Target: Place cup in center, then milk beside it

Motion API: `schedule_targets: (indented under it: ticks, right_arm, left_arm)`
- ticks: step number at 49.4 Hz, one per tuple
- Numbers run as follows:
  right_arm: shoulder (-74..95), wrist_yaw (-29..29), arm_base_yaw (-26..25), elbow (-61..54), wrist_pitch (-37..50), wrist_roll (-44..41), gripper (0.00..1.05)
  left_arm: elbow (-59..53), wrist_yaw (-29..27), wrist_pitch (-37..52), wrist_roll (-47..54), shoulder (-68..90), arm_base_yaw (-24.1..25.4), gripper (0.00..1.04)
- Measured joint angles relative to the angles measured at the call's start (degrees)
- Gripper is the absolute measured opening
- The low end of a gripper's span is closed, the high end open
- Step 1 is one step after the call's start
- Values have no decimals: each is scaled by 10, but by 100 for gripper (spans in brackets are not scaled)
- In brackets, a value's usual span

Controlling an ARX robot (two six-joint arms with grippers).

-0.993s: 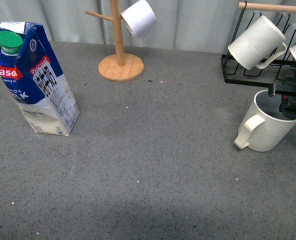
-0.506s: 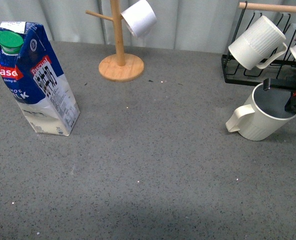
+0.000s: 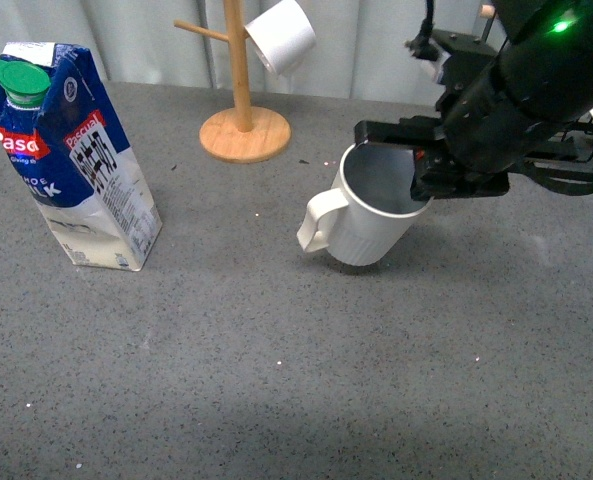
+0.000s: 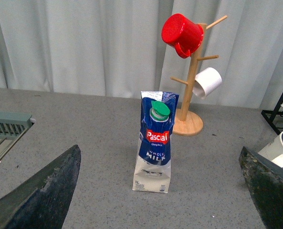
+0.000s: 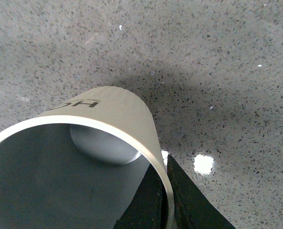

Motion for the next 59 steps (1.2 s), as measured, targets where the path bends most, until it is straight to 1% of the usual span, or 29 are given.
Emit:
schedule_targets:
  ticks: [7, 20, 27, 28, 31, 32, 35, 39, 41, 43, 49, 51, 52, 55, 59]
  right_arm:
    - [43, 0, 11, 37, -26, 0, 2]
    - [64, -9, 12, 72, -49, -4, 3]
    - [64, -21, 12, 73, -48, -4, 29]
    - [64, -21, 12, 73, -48, -3, 31]
    - [62, -25, 11, 73, -42, -1, 41]
    - [59, -25, 11, 73, -37, 1, 47]
    - [54, -26, 10, 72, -29, 5, 54]
    - [35, -24, 7, 62, -7, 5, 66]
    - [28, -24, 7, 58, 0, 4, 70]
    - [11, -24, 6, 49, 9, -1, 77]
    - [-26, -9, 2, 28, 42, -10, 93]
    - [-37, -5, 0, 22, 49, -11, 97]
    - [-44, -2, -2, 17, 54, -12, 97]
    - [-62, 3, -5, 3, 69, -21, 95]
    - [-77, 8, -7, -15, 85, -32, 95]
  left_arm:
    - [0, 0, 0, 0, 0, 0, 98]
    - [0, 0, 0, 0, 0, 0, 98]
    - [0, 0, 0, 0, 0, 0, 98]
    - [0, 0, 0, 0, 0, 0, 98]
    - [0, 0, 0, 0, 0, 0, 98]
    - [0, 0, 0, 0, 0, 0, 98]
    - [0, 0, 0, 0, 0, 0, 98]
    - [0, 0, 0, 0, 0, 0, 98]
    - [0, 0, 0, 0, 0, 0, 98]
    - [0, 0, 0, 0, 0, 0, 98]
    - [0, 0, 0, 0, 0, 0, 98]
    - [0, 0, 0, 0, 0, 0, 98]
    - [0, 0, 0, 0, 0, 0, 98]
    - [0, 0, 0, 0, 0, 0, 98]
    - [0, 0, 0, 0, 0, 0, 98]
